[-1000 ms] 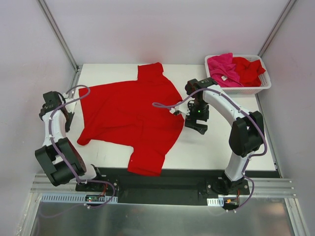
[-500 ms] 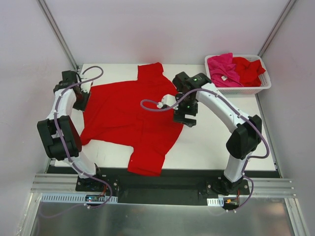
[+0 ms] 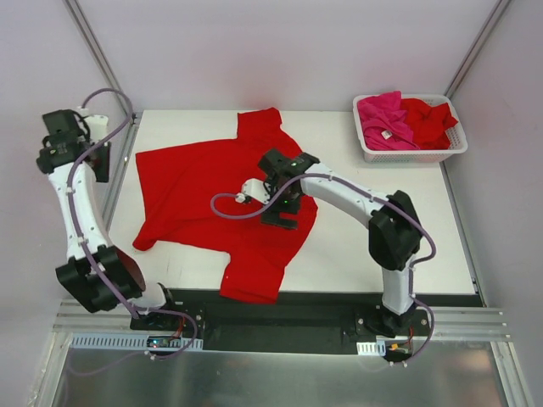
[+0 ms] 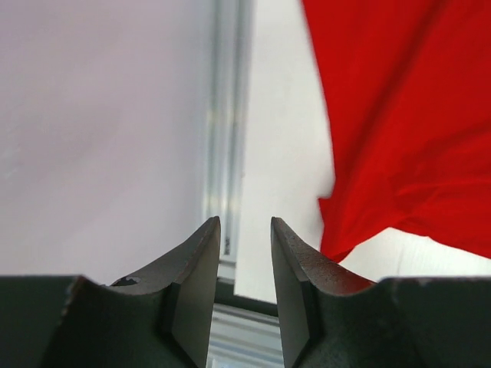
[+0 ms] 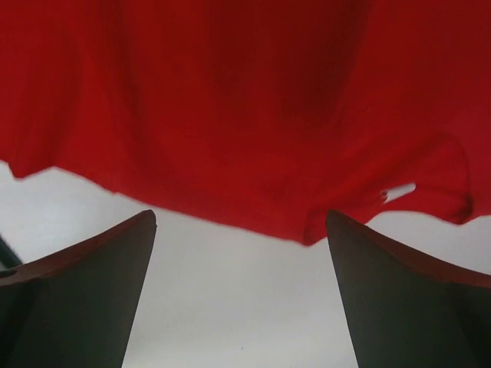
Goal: Fold and stack the t-shirts
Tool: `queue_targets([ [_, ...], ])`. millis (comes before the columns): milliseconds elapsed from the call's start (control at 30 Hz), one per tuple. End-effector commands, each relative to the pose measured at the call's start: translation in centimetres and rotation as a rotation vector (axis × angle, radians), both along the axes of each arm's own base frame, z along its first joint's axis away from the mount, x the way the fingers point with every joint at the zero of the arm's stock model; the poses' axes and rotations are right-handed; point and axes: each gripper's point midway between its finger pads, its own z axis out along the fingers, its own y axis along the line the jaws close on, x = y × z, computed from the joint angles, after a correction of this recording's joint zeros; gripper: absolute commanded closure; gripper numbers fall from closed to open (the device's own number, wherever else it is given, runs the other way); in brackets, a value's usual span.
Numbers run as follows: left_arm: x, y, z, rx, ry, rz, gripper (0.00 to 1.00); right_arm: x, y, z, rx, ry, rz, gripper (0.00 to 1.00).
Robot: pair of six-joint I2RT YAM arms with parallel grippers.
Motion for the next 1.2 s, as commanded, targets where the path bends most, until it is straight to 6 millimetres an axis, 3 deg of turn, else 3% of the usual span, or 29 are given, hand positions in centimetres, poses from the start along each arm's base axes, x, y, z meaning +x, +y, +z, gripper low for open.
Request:
queue_targets([
  [0,-5.8,1.9,2.7,0.062,0.012,0.106,0.67,2.8,6.8,0.9,0.149,-0.124,-0.076,0.04],
  [67,-8.2,2.7,3.2,0.122,0.027,0.160,0.67,3.0,8.3,-0.3,0.143,-0.118,-0.074,0.04],
  [133,-10.2,3.0,2.3,0.147,0.064,0.182,0.68,3.1,10.1,-0.2,0.168,-0.140,-0.081,0.04],
  [167,-11.3,2.8,2.9,0.179,0.049,0.195,0.68,3.1,10.6,-0.4,0.169,-0.146,-0.079,0.04],
  [200,-12.2,2.6,2.2,0.187,0.072,0.195,0.68,2.6,11.4,-1.1,0.168,-0.145,-0.066,0.04],
  [367,-15.4,1.4,2.6,0.234,0.054,0.248,0.67,2.9,13.7,-2.4,0.226,-0.198,-0.120,0.04],
  [500,-17.0,0.1,1.2,0.188,0.072,0.292,0.68,2.2,16.7,-0.8,0.322,-0.224,-0.133,0.04],
  [633,-17.9,-0.6,0.2,0.163,0.081,0.313,0.67,1.0,19.3,0.6,0.407,-0.185,-0.160,0.04],
  [733,-17.6,-0.9,-0.1,0.127,0.073,0.330,0.67,-0.8,20.8,-0.4,0.436,-0.125,-0.150,0.04],
  [1000,-16.5,-2.1,1.3,0.069,0.026,0.272,0.67,-5.6,22.7,-5.7,0.366,-0.114,-0.045,0.04],
  [1167,-16.5,-2.9,2.0,0.045,0.000,0.257,0.67,-7.2,22.5,-9.1,0.315,-0.065,-0.026,0.04],
])
